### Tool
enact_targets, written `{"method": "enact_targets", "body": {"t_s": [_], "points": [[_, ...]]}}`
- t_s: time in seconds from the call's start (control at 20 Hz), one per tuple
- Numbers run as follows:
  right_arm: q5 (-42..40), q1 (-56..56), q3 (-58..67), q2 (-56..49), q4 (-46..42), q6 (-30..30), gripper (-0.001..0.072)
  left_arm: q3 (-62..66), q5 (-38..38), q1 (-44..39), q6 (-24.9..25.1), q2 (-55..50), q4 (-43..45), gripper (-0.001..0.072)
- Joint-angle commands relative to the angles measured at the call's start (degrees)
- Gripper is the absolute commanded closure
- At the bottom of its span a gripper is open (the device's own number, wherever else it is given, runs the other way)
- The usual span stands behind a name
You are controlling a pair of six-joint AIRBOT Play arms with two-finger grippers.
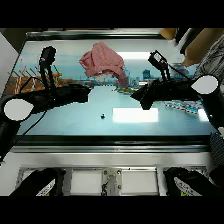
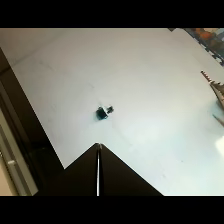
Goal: Fold the clothes and pants, and hang the long-sleeved shirts on hangers.
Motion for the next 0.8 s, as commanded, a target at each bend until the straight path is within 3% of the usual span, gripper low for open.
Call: {"method": "enact_targets", "body": {"t_s": [0.0, 0.15, 0.2, 0.3, 0.5, 0.75], "points": [[0.0, 0.0, 0.0, 0.0, 0.0, 0.0, 0.0685, 0.0, 0.0, 0.0, 0.1, 0.0, 0.0, 0.0691], [0.0, 0.0, 0.0, 0.0, 0.0, 0.0, 0.0685, 0.0, 0.0, 0.0, 0.0, 0.0, -0.1, 0.069], [0.0, 0.0, 0.0, 0.0, 0.0, 0.0, 0.0686, 0.0, 0.1, 0.0, 0.1, 0.0, 0.0, 0.0654], [0.0, 0.0, 0.0, 0.0, 0.0, 0.0, 0.0685, 0.0, 2.4, 0.1, 0.0, -0.3, 0.0, -0.0013], [0.0, 0.0, 0.0, -0.1, 0.0, 0.0, 0.0685, 6.1, 5.1, 4.2, 0.2, -8.7, 0.6, -0.0013], [0.0, 0.0, 0.0, -0.1, 0.0, 0.0, 0.0685, 19.4, 6.7, 9.5, 9.7, -30.0, 0.5, -0.0013]]}}
